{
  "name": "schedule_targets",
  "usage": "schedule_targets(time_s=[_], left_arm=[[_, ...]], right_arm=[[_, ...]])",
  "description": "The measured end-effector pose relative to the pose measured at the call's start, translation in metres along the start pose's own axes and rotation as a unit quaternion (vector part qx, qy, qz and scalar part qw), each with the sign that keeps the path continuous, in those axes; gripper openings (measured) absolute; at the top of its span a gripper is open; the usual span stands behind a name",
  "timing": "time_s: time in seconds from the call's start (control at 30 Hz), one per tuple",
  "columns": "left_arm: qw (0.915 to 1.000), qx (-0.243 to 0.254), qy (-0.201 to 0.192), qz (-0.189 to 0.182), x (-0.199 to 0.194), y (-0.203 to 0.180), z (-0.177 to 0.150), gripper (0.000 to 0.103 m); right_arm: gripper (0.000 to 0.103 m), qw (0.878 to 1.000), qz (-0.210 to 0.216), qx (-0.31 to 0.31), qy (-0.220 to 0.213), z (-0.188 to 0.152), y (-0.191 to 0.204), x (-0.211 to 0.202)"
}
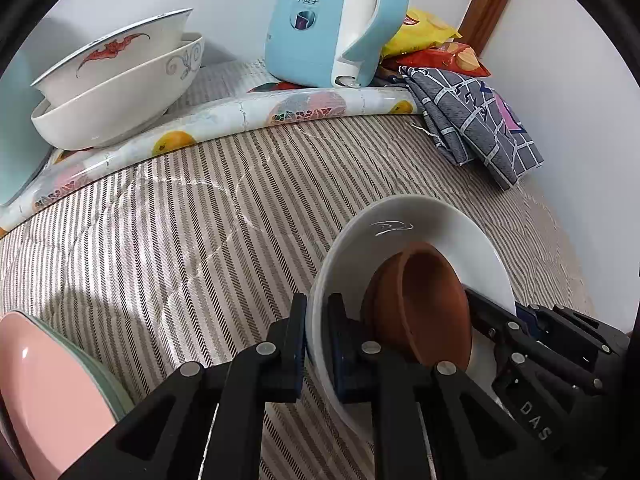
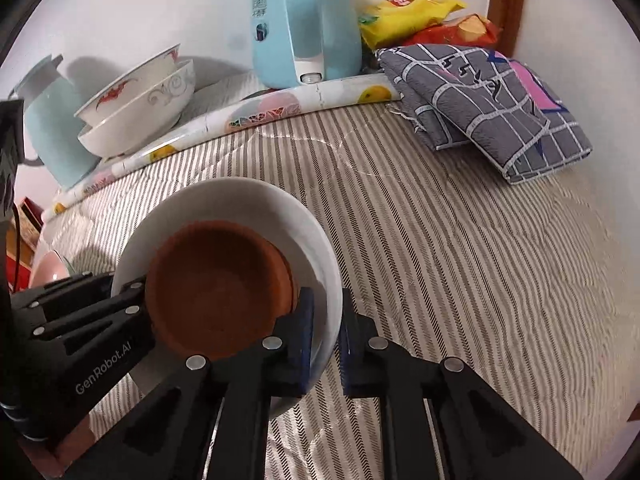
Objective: Organize plates and bowls
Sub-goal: 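Lift the white bowl and carry it over the pink plate stack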
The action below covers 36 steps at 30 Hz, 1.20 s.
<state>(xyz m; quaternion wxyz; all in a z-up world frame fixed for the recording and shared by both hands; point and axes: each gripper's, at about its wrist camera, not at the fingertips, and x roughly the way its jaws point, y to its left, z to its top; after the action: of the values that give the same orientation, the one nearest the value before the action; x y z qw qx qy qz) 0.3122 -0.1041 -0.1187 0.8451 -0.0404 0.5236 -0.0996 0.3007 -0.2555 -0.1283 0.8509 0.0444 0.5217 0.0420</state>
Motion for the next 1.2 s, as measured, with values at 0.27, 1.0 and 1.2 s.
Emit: schedule_targets(time_s=[0.27, 1.0, 1.2], left_arm=[[1.0000, -0.002, 0.000, -0.001, -0.010, -0.001, -0.011, 0.011], [0.9994, -0.015, -0.030, -0.003, -0.068, 0.016, -0.045, 0.011], [0.9991, -0.021, -0.036, -0.003, -0.084, 0.021, -0.058, 0.011]], right_arm=[[0.009, 1.000, 0.008, 0.011, -0.002, -0.013, -0.001, -0.009], [0.007, 0.999, 0.009, -0.003, -0.040, -0.035, 0.034, -0.061], [0.007, 0.999, 0.014, 0.000, -0.045, -0.043, 0.042, -0.074]])
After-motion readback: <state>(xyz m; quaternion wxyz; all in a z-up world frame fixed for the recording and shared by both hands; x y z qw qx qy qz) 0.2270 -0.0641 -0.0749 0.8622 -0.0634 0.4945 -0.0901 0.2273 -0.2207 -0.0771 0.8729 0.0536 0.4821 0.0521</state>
